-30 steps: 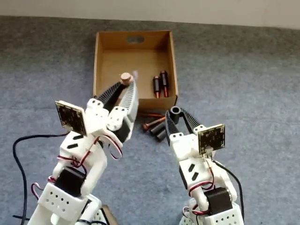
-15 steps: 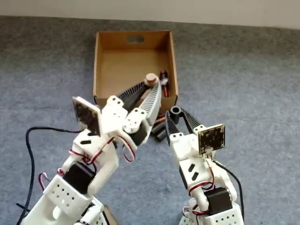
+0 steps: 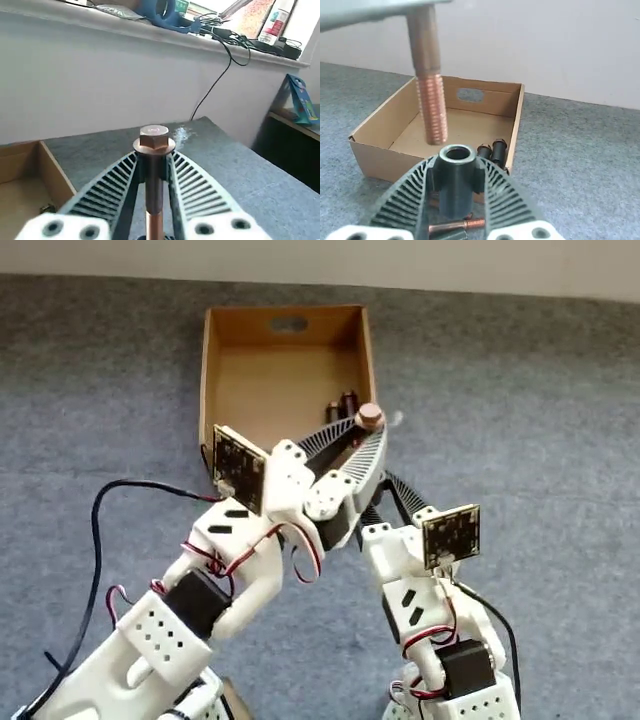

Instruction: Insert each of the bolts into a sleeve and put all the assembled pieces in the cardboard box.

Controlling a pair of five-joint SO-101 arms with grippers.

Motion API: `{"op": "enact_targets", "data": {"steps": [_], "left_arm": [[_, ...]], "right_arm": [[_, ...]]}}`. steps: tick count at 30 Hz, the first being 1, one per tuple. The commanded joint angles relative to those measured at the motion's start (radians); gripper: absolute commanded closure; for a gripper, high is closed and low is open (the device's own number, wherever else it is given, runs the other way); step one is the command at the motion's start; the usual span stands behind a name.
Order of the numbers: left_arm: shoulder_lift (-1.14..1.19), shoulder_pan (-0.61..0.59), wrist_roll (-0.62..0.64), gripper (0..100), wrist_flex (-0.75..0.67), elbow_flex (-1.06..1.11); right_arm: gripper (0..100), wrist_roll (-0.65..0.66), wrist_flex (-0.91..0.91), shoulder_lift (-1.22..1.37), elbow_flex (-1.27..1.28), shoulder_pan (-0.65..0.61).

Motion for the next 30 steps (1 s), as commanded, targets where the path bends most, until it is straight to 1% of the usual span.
{"op": "enact_targets", "data": {"steps": [1,4,8,15,24,26,30], "left_arm": [[0.038,0.001,-0.002,99,-0.026,-0.045],[0.082,0.007,-0.002,99,-0.032,-0.047],[0.114,0.004,-0.002,99,-0.087,-0.044],[0.125,0.007,-0.002,99,-0.084,-0.041],[0.119,0.002,-0.006,99,-0.083,0.041],[0.117,0.002,-0.006,99,-0.071,0.038],[0.116,0.007,-0.008,99,0.003,0.033]], "right_arm": [[99.2,-0.008,0.002,-0.005,-0.007,-0.004],[99.2,-0.008,0.002,-0.005,-0.007,-0.001],[99.2,-0.008,0.002,-0.005,-0.008,0.045],[99.2,-0.009,0.002,-0.005,-0.008,0.059],[99.2,-0.009,0.002,-0.005,-0.004,0.059],[99.2,-0.009,0.002,-0.005,-0.004,0.059],[99.2,-0.009,0.002,-0.005,-0.002,0.059]]}}
